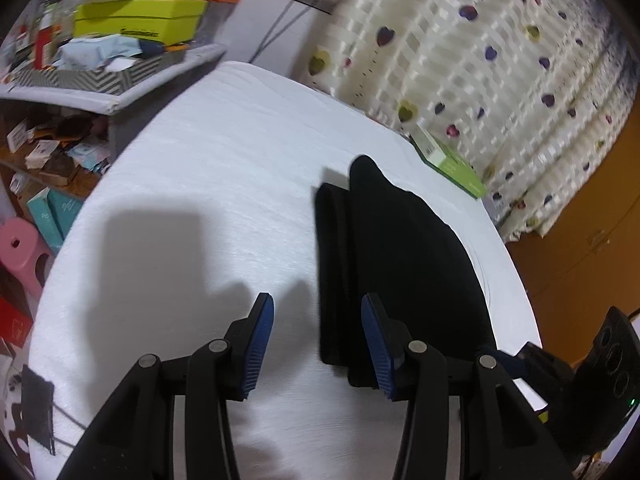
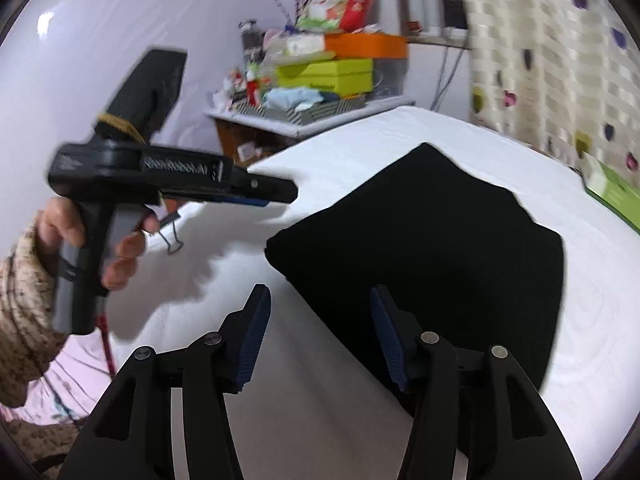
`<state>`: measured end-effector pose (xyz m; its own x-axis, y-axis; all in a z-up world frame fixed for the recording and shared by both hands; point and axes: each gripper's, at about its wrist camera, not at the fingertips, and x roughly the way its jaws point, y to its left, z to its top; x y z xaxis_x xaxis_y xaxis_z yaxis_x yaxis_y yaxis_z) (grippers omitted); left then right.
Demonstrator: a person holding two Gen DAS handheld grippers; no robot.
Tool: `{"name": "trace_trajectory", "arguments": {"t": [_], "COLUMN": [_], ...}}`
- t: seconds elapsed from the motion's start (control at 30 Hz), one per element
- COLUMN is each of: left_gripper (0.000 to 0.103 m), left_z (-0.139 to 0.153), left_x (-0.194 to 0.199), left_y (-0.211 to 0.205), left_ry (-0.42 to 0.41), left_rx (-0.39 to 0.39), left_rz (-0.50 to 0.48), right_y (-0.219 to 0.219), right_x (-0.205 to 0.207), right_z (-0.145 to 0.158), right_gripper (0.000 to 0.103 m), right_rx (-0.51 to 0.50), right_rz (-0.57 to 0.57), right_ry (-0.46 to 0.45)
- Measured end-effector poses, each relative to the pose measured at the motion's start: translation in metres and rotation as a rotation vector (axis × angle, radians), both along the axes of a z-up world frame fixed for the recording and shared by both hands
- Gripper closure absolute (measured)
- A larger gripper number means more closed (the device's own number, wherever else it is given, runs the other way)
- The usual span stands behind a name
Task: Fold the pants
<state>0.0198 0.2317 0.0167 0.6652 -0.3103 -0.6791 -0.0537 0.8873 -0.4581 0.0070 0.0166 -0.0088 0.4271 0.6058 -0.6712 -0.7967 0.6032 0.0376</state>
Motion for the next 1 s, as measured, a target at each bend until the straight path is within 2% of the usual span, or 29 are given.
{"name": "trace_trajectory", "arguments": {"t": [0.07,0.13,0.33,0.47,0.53,0.67,0.73,0.77,0.87,1.0], "left_gripper": [0.055,0.055,0.054,0.054,0.054,0.054,0.054,0.054,0.048,0.043], "left_z": [-0.001,-0.002,-0.004,-0.007,-0.009,-0.009,-0.009,-0.010,-0.014,-0.020], "left_x": [-0.002,-0.004,-0.005,-0.003,-0.001,0.001,0.004,0.004,0.009,0.017], "left_y": [0.005,0.009,0.016,0.019,0.021,0.021,0.021,0.021,0.022,0.024], "left_ry": [-0.003,-0.008,-0.017,-0.016,-0.016,-0.022,-0.016,-0.013,-0.003,0.009], "left_rx": [-0.013,-0.024,-0.046,-0.065,-0.084,-0.096,-0.102,-0.109,-0.150,-0.247], "left_rz": [0.018,0.033,0.038,0.037,0.038,0.029,0.020,0.016,0.004,-0.016], "right_y": [0.015,0.024,0.039,0.051,0.050,0.045,0.044,0.042,0.037,0.031], "right_x": [0.002,0.004,0.008,0.005,0.007,0.013,0.013,0.013,0.017,0.019], "right_z": [-0.005,-0.008,-0.016,-0.022,-0.022,-0.019,-0.018,-0.017,-0.014,-0.008], "right_gripper": [0.047,0.040,0.036,0.036,0.035,0.041,0.051,0.053,0.059,0.067], "right_rx": [-0.044,-0.090,-0.199,-0.278,-0.276,-0.255,-0.248,-0.234,-0.189,-0.128], "right_rz": [0.010,0.018,-0.003,-0.030,-0.032,-0.053,-0.068,-0.068,-0.081,-0.108], "right_ry": [-0.015,-0.045,-0.100,-0.177,-0.175,-0.159,-0.166,-0.159,-0.126,-0.099]}}
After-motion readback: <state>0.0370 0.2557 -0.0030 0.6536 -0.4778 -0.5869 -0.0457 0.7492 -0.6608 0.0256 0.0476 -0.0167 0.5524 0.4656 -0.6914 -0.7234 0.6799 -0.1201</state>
